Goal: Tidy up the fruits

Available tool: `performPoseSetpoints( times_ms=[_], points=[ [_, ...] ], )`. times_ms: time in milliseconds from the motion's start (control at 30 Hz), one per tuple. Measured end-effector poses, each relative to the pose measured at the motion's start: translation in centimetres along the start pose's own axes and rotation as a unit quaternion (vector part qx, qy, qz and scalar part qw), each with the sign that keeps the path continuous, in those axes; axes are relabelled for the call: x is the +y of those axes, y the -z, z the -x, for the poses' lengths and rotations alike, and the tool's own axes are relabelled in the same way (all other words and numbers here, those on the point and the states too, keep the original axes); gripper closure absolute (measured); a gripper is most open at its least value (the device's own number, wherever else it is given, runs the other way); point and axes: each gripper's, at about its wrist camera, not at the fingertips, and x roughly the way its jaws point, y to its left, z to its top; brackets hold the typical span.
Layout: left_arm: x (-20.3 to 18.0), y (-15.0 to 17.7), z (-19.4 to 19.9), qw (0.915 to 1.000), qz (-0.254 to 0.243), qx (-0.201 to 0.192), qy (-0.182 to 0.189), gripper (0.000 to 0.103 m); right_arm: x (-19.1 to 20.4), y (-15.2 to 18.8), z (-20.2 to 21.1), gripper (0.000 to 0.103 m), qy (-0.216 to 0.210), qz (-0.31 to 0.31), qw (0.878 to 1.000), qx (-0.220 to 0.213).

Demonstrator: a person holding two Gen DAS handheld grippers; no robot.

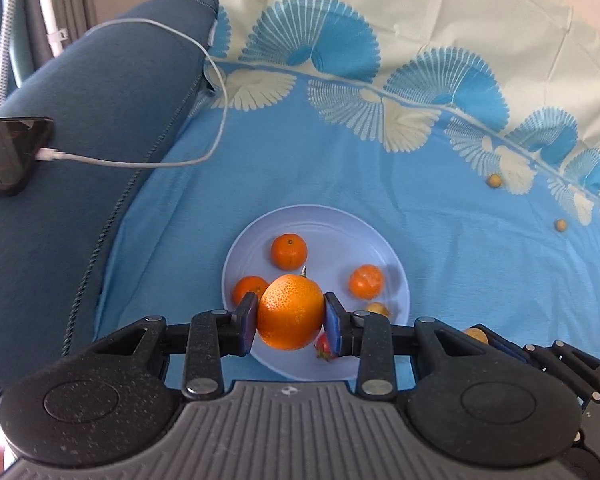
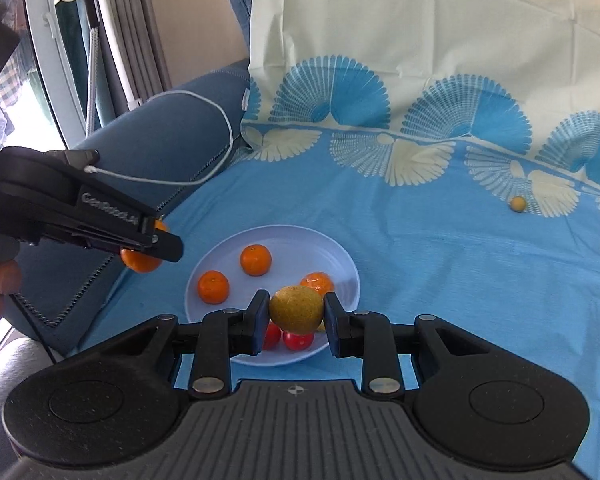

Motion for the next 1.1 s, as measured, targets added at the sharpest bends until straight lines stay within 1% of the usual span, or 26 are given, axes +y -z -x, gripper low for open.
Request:
performPoseSetpoints(
  times_ms=[300, 433, 600, 667, 700, 733, 767, 800, 833, 867, 967, 1100],
  points=[
    [-0.4, -1.1, -6.7, 0.9993, -0.023, 0.030, -0.008, 0.065, -0.3, -0.2, -6.5, 0.073, -0.010, 0.016, 0.999, 0.033],
    [-0.4, -1.4, -8.9, 0.9988, -0.030, 0.037, -0.012, 0.065, 0.0, -0.2, -8.8, 0.073, -0.014, 0.031, 0.999, 0.042],
    [-0.5, -1.8, -10.6, 0.9982, -0.040, 0.041, -0.015, 0.064, 0.5, 0.0, -10.9, 0.073, -0.013, 0.052, 0.997, 0.051],
    [-0.4, -2.0, -10.4, 0.9983, -0.048, 0.029, -0.014, 0.044, 0.7, 0.0, -11.6, 0.072, -0.017, 0.059, 0.997, 0.055],
    [-0.3, -2.2, -10.0, 0.9984, -0.050, 0.022, -0.012, 0.019, 0.7, -0.2, -11.9, 0.072, -0.018, 0.064, 0.996, 0.056],
    [-0.2, -2.3, -9.5, 0.9987, -0.049, 0.011, -0.013, 0.002, 0.7, -0.3, -12.1, 0.069, -0.012, 0.066, 0.996, 0.052],
    [0.0, -2.4, -8.6, 0.9989, -0.044, -0.006, -0.015, 0.000, 0.8, -0.5, -12.1, 0.055, -0.007, 0.068, 0.996, 0.050],
    [0.2, -2.3, -7.7, 0.9988, -0.041, -0.020, -0.016, 0.000, 0.8, -0.7, -12.0, 0.047, -0.006, 0.067, 0.996, 0.050],
    [0.4, -2.3, -6.8, 0.9987, -0.042, -0.023, -0.016, 0.000, 0.7, -0.9, -11.7, 0.034, -0.005, 0.061, 0.997, 0.049],
    [0.5, -2.3, -5.9, 0.9986, -0.044, -0.022, -0.020, 0.000, 0.6, -1.1, -11.0, 0.026, -0.003, 0.053, 0.998, 0.045],
    [1.3, -1.0, -2.8, 0.9983, -0.032, -0.024, -0.042, 0.000, 0.5, -1.1, -8.3, 0.017, 0.004, 0.033, 0.998, 0.049],
    [2.3, 1.7, 1.8, 0.9970, -0.015, -0.025, -0.072, 0.000, 0.9, -0.3, -3.8, 0.013, 0.010, 0.005, 0.998, 0.061]
  ],
)
